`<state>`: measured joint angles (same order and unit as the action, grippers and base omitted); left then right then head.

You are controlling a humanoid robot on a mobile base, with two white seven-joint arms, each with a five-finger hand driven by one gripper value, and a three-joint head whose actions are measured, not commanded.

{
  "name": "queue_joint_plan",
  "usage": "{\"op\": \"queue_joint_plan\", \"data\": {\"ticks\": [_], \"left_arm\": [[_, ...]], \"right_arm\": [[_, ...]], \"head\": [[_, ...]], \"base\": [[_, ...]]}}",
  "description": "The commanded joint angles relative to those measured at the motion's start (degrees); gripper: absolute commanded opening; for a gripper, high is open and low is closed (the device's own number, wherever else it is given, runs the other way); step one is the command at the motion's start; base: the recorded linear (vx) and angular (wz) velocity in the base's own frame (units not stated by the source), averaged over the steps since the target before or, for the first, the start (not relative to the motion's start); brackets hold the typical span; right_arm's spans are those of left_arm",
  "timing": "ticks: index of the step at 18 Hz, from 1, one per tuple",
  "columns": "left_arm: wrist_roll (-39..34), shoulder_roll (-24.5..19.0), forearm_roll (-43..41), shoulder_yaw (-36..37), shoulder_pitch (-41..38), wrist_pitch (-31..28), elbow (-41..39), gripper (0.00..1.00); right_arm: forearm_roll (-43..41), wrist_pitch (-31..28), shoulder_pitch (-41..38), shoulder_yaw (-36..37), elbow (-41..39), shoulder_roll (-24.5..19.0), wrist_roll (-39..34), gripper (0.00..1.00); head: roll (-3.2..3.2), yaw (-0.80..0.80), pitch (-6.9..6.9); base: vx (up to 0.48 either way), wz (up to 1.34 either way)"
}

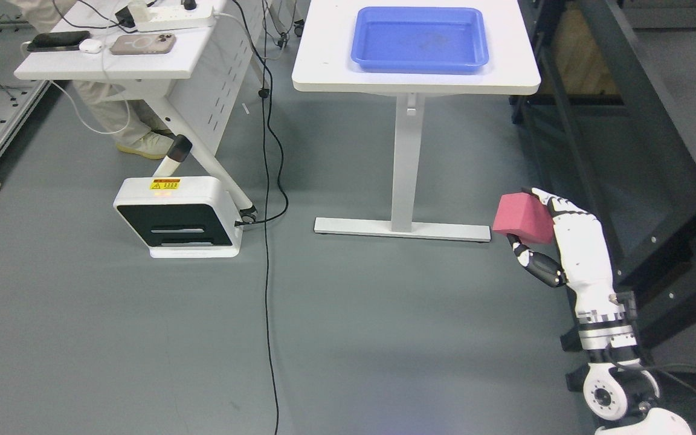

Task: Pick pink block from left shelf to tray
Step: 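Turn and drive to the white table carrying the block in the right hand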

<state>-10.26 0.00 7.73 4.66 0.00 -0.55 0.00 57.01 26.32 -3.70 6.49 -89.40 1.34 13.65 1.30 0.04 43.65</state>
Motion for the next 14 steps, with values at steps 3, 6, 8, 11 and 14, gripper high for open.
{"op": "queue_joint_plan", "data": {"ticks": [3, 6, 8, 11, 14], "left_arm": [[0.0, -1.0, 0.0, 0.0, 1.7, 0.0, -1.0, 1.0], [0.0, -1.0, 0.0, 0.0, 1.7, 0.0, -1.0, 1.0], [0.0, -1.0, 0.0, 0.0, 1.7, 0.0, -1.0, 1.0], [0.0, -1.0, 0.0, 0.0, 1.7, 0.0, -1.0, 1.0], [0.0, -1.0, 0.0, 0.0, 1.7, 0.0, -1.0, 1.0]], "right_arm": [[-0.1, 0.0, 0.2, -0.2, -0.1, 0.6, 0.0, 0.03], [-0.1, 0.0, 0.1, -0.6, -0.1, 0.6, 0.0, 0.03], [-0.1, 0.0, -0.2, -0.7, -0.1, 0.6, -0.1, 0.03], [-0.1, 0.0, -0.4, -0.7, -0.1, 0.6, -0.1, 0.03], [-0.1, 0.0, -0.4, -0.6, -0.1, 0.4, -0.1, 0.03]], "head": [[0.0, 0.0, 0.0], [0.0, 0.0, 0.0], [0.0, 0.0, 0.0], [0.0, 0.0, 0.01], [0.0, 0.0, 0.01]], "base": [[0.176, 0.35], [0.216, 0.19], [0.26, 0.05], [0.327, -0.03], [0.316, -0.1]]}}
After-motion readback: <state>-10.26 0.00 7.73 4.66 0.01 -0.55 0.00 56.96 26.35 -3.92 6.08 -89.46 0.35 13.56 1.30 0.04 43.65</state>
